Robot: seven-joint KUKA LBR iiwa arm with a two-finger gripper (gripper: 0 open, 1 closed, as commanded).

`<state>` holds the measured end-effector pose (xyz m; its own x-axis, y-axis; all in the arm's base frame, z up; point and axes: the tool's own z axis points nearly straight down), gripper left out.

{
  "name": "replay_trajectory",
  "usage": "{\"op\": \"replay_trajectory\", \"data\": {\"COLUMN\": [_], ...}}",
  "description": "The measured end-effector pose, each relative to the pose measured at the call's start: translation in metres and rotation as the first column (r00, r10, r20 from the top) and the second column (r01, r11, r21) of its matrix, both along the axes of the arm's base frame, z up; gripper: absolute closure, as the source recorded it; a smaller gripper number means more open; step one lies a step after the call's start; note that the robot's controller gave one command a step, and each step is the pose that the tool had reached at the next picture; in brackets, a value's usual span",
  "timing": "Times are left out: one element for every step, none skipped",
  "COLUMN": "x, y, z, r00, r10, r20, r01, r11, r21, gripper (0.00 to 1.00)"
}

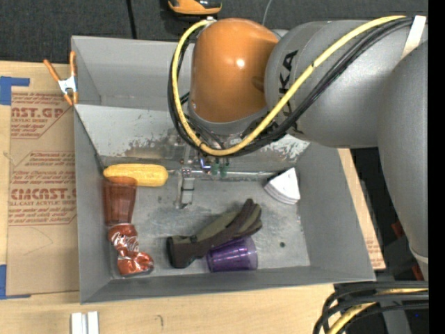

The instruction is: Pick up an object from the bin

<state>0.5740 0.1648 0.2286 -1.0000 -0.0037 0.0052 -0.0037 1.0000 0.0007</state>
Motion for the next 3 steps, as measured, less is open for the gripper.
{"op": "replay_trajectory", "data": {"x": [0.001, -0.03, -0.043], "y": [-0.001, -0.027, -0.039], "z": [0.005, -0.026, -0.039], "r00": [1.0, 0.994, 0.989], "r10": [-0.002, 0.111, 0.151], "r20": [0.007, 0.015, 0.011], "r01": [0.002, -0.111, -0.151], "r11": [1.0, 0.994, 0.989], "r21": [0.001, 0.002, 0.001], "gripper": [0.0, 0.0, 0.0]}}
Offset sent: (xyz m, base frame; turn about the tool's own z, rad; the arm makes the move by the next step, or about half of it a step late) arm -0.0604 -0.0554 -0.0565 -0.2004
